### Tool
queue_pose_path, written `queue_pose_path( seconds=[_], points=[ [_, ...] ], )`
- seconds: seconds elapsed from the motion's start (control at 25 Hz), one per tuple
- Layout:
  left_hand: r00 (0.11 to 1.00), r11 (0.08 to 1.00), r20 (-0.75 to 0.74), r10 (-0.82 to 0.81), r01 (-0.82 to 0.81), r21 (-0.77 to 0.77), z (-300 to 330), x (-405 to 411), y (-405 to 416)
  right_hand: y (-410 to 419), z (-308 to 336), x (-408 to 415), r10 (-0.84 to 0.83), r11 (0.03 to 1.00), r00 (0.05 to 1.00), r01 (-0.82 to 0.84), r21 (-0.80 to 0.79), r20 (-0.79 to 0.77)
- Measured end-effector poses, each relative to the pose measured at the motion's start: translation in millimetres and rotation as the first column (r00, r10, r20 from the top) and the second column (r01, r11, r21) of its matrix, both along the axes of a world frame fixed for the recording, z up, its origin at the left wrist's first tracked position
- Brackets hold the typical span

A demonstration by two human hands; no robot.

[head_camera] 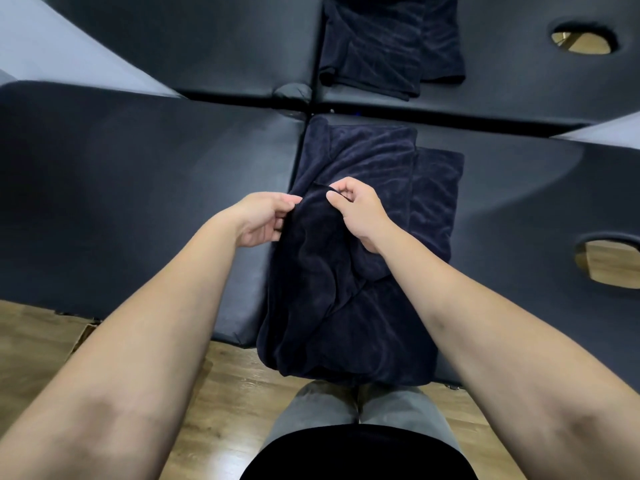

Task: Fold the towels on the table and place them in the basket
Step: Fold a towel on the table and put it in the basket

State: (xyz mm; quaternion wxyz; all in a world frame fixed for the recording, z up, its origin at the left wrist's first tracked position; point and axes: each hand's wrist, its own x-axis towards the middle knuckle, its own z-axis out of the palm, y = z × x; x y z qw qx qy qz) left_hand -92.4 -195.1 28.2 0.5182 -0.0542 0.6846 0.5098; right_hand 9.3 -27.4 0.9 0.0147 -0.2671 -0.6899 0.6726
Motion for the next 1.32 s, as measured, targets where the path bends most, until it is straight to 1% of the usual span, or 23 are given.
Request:
queue_pose_path(
  seconds=[0.12, 0.2, 0.32, 0.4, 0.44, 0.52, 0.56, 0.64, 0.72, 0.8, 0.88, 0.96, 1.04, 1.08, 1.12, 1.16, 1.2, 1.24, 1.28, 1.32],
  points=[
    [0.999, 0.998, -0.014, 0.043, -0.042, 0.05, 1.1, -3.7, -3.9, -1.5, -0.5, -1.6, 0.058, 0.998, 0.998, -0.058, -0.014, -0.01],
    [0.996, 0.994, -0.049, 0.072, -0.068, 0.089, 3.6, -6.8, -0.8, -3.6, 1.4, -3.9, 0.103, 0.994, 0.994, -0.105, -0.036, -0.03],
    [0.985, 0.991, -0.137, 0.102, -0.089, 0.096, 11.0, -7.7, 7.5, -4.8, 7.2, -7.8, 0.213, 0.967, 0.977, -0.215, -0.133, -0.027],
    [0.985, 0.992, -0.159, 0.073, -0.054, 0.116, 13.9, -7.7, 9.4, -4.7, 9.7, -9.7, 0.291, 0.952, 0.956, -0.288, -0.098, 0.018],
    [0.987, 0.99, -0.152, 0.057, -0.036, 0.139, 13.4, -8.4, 8.7, -4.8, 11.8, -9.8, 0.291, 0.956, 0.956, -0.289, -0.05, 0.041],
    [0.99, 0.982, -0.129, 0.05, -0.025, 0.187, 11.0, -8.8, 6.5, -5.0, 13.3, -10.0, 0.203, 0.977, 0.977, -0.206, 0.054, 0.059],
    [0.991, 0.979, -0.119, 0.055, -0.03, 0.202, 10.9, -8.4, 5.8, -5.4, 12.8, -10.5, 0.159, 0.981, 0.986, -0.164, 0.1, 0.057],
    [0.991, 0.978, -0.12, 0.061, -0.035, 0.207, 12.3, -7.6, 6.2, -7.4, 13.2, -11.6, 0.127, 0.975, 0.99, -0.136, 0.178, 0.06],
    [0.991, 0.976, -0.119, 0.061, -0.035, 0.213, 13.1, -7.2, 7.0, -9.5, 13.6, -12.5, 0.099, 0.968, 0.993, -0.111, 0.223, 0.062],
    [0.992, 0.973, -0.111, 0.053, -0.027, 0.229, 14.0, -6.5, 5.2, -11.0, 13.4, -12.5, 0.05, 0.972, 0.998, -0.059, 0.229, 0.044],
    [0.99, 0.978, -0.137, 0.026, 0.003, 0.208, 13.3, -4.8, 4.0, -12.1, 12.3, -12.0, 0.032, 0.972, 0.998, -0.042, 0.229, 0.045],
    [0.981, 0.985, -0.194, 0.009, 0.025, 0.172, 13.1, -2.7, 5.2, -11.2, 8.0, -12.3, 0.046, 0.971, 0.997, -0.058, 0.231, 0.056],
    [0.972, 0.989, -0.232, 0.025, 0.009, 0.145, 12.4, -2.0, 7.5, -10.8, 8.0, -12.7, 0.081, 0.97, 0.994, -0.096, 0.225, 0.075],
    [0.97, 0.991, -0.241, 0.033, -0.001, 0.133, 11.7, -2.0, 8.4, -11.4, 9.7, -11.7, 0.099, 0.961, 0.991, -0.12, 0.249, 0.095],
    [0.971, 0.992, -0.237, 0.036, -0.007, 0.122, 13.6, -0.7, 9.8, -12.1, 11.9, -9.0, 0.101, 0.94, 0.986, -0.137, 0.312, 0.129],
    [0.973, 0.996, -0.23, 0.03, -0.008, 0.093, 15.6, -0.9, 11.2, -13.1, 14.5, -4.8, 0.074, 0.899, 0.982, -0.14, 0.415, 0.172],
    [0.977, 0.999, -0.212, 0.015, -0.004, 0.053, 19.2, -0.2, 14.0, -13.6, 17.4, 1.1, 0.008, 0.838, 0.982, -0.108, 0.535, 0.186],
    [0.981, 1.0, -0.196, -0.012, 0.011, -0.01, 22.7, 0.6, 16.9, -14.5, 20.5, 8.0, -0.064, 0.783, 0.987, -0.04, 0.621, 0.144],
    [0.982, 0.996, -0.185, -0.048, 0.033, -0.084, 25.8, 2.3, 19.3, -15.0, 22.9, 15.4, -0.105, 0.763, 0.991, 0.03, 0.645, 0.079],
    [0.978, 0.987, -0.19, -0.086, 0.058, -0.148, 28.0, 3.4, 21.4, -15.0, 24.7, 21.9, -0.108, 0.786, 0.994, 0.065, 0.615, 0.032]
  ],
)
